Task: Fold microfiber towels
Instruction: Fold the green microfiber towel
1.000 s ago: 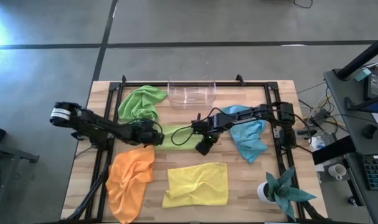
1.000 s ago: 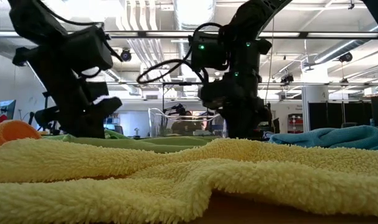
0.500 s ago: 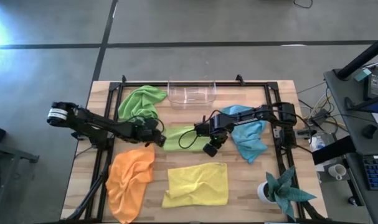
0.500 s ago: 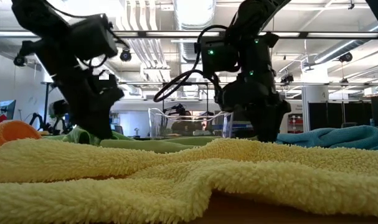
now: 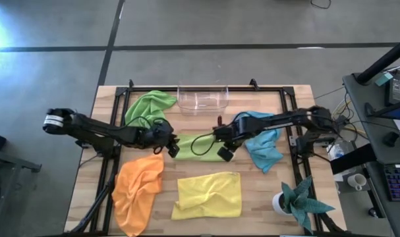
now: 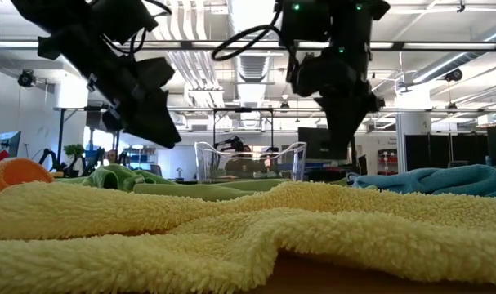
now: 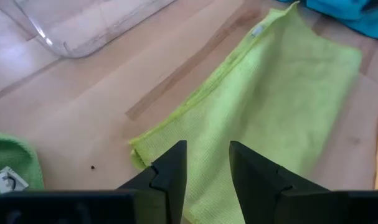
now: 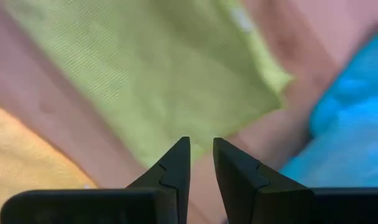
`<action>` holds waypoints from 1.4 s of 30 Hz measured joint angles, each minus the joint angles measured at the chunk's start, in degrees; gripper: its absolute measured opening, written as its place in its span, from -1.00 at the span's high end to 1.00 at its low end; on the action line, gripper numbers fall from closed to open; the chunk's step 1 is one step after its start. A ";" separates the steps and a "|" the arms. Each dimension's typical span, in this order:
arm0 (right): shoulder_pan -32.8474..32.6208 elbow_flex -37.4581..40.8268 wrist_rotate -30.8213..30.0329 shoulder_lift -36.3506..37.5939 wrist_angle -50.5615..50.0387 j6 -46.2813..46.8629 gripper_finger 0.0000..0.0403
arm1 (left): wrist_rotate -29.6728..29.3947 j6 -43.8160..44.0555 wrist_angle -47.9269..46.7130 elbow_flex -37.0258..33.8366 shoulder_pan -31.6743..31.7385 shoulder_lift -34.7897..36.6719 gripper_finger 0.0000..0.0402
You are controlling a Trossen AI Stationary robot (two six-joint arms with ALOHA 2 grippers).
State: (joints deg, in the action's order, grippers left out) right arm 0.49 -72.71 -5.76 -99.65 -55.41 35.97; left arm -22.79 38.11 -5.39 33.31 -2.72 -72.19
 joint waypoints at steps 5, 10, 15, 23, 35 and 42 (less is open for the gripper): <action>2.65 6.29 -1.90 5.74 0.11 0.54 0.66 | 0.61 0.15 0.00 -0.01 -0.02 -1.46 0.48; 5.90 15.70 -1.89 12.40 2.26 5.36 0.66 | 0.85 0.43 0.00 -0.05 -0.02 -2.05 0.48; 8.44 23.08 -0.23 17.32 6.53 8.92 0.66 | 0.83 0.28 0.17 -0.05 -0.02 -1.98 0.48; 14.43 29.55 2.57 16.98 14.39 8.47 0.66 | 0.81 0.04 0.35 -0.06 -0.02 -1.91 0.48; 30.12 29.54 3.67 9.03 15.27 0.26 0.66 | 0.73 0.00 0.37 -0.07 -0.02 -1.83 0.48; 36.00 29.58 -1.40 10.06 17.57 -0.51 0.66 | 0.81 0.00 0.25 -0.12 -0.07 -1.83 0.48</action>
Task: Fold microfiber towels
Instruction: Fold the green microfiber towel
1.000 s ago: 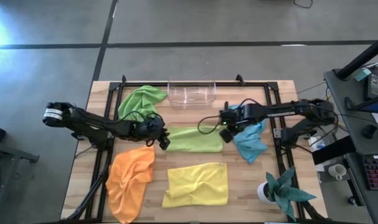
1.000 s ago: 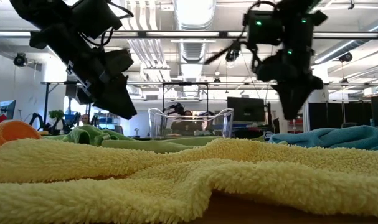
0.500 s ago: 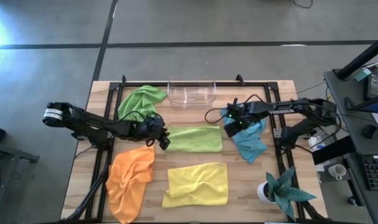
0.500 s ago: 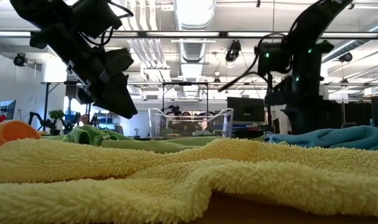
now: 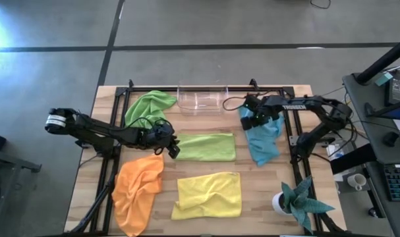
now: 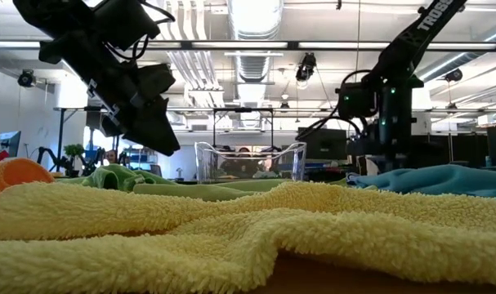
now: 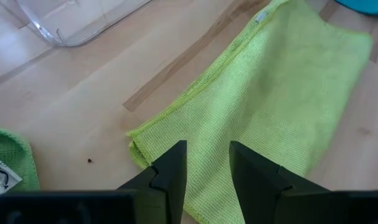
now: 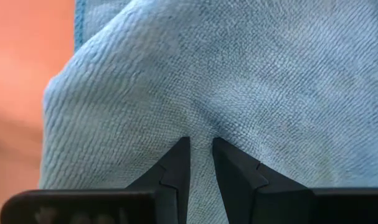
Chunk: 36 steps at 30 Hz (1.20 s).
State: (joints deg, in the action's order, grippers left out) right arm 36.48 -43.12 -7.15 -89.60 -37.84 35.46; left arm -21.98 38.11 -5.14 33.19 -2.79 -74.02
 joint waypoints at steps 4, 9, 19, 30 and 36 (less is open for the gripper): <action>3.08 -1.11 -6.15 0.10 -0.38 0.01 0.66 | 0.02 0.00 -0.11 -0.02 0.00 0.00 0.48; 5.91 -3.31 -11.13 0.39 -0.79 -0.66 0.66 | 0.04 -0.02 -0.12 -0.07 0.00 0.00 0.48; -2.00 -5.61 -2.93 12.39 -0.84 -2.29 0.66 | 0.40 0.37 0.01 -0.07 0.02 0.01 0.48; -25.51 -5.56 1.35 21.37 -0.52 6.16 0.66 | 0.50 0.42 0.17 -0.07 0.07 0.02 0.48; -34.55 -5.56 1.31 19.32 2.95 8.28 0.66 | 0.57 -2.55 1.16 -0.07 0.41 -0.95 0.48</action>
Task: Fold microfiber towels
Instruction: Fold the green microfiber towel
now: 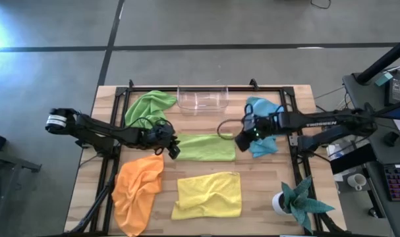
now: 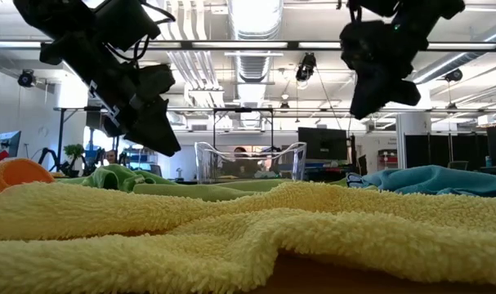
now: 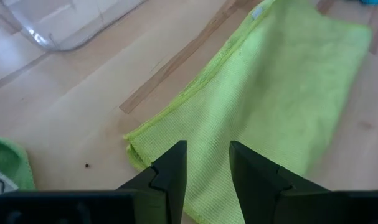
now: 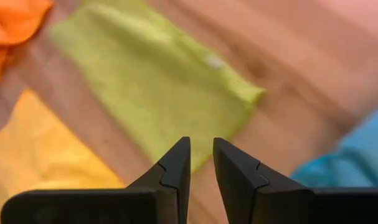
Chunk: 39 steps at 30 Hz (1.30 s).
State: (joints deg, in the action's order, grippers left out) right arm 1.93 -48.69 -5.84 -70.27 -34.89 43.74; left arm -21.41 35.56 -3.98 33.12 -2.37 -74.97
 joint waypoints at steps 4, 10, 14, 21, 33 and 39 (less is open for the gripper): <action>-2.09 0.00 -0.18 -3.45 5.26 -0.21 0.66 | -0.02 -0.41 3.48 0.19 0.95 -3.10 0.48; -1.99 -0.74 -0.19 -11.12 10.26 -0.21 0.66 | 0.02 -0.33 3.89 1.64 3.14 -8.94 0.48; -2.09 -3.06 1.50 -16.52 10.15 -0.21 0.66 | 0.09 -0.31 3.81 2.31 4.58 -12.15 0.48; -2.03 -8.10 1.85 -24.97 10.11 -1.25 0.66 | 1.50 -0.40 3.89 4.06 6.45 -15.85 0.48; -1.79 -12.95 5.01 -35.17 9.37 3.21 0.66 | 3.41 -0.06 3.46 4.24 9.02 -17.49 0.48; -1.81 -14.87 7.51 -36.68 4.76 4.30 0.66 | 1.22 0.09 -1.16 4.94 10.63 -17.28 0.48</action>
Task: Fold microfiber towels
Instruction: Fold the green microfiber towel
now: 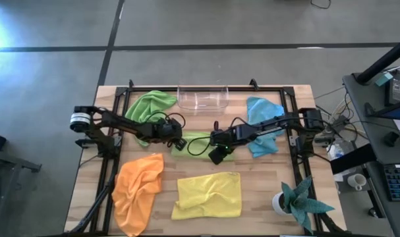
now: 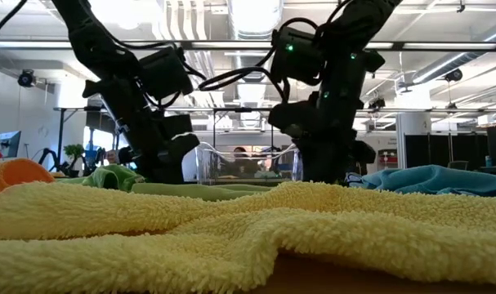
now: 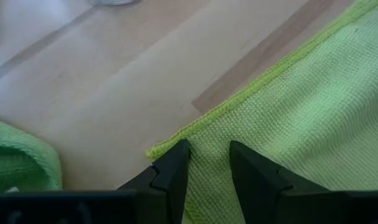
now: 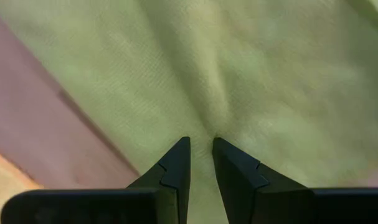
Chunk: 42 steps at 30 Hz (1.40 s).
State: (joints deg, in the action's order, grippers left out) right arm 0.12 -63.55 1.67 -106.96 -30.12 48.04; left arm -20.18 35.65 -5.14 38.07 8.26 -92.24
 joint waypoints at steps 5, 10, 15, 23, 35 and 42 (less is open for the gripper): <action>0.04 -0.31 0.25 0.27 -1.69 0.90 0.66 | 1.58 0.02 -0.99 0.41 0.19 1.06 0.48; 0.02 -1.80 0.26 0.30 -1.67 -1.36 0.66 | 3.31 -0.03 -1.21 0.48 0.04 4.34 0.48; 0.02 -4.56 0.44 1.73 -4.50 -4.72 0.66 | 6.51 -0.43 -2.12 0.21 0.00 9.33 0.48; -3.02 -4.47 8.93 7.59 -6.02 -8.85 0.66 | 6.55 -0.41 -7.71 -0.07 -0.11 18.86 0.48; -10.99 -0.39 10.60 6.62 0.50 -9.65 0.66 | 5.16 0.06 -9.49 -0.97 -0.14 22.81 0.48; -13.85 5.00 10.54 6.45 5.00 -8.84 0.66 | 6.43 4.53 -10.19 -0.97 -1.51 21.97 0.48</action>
State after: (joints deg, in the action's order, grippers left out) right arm -13.73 -58.55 12.21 -100.51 -25.12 39.19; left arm -13.76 40.18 -15.33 37.10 6.75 -70.27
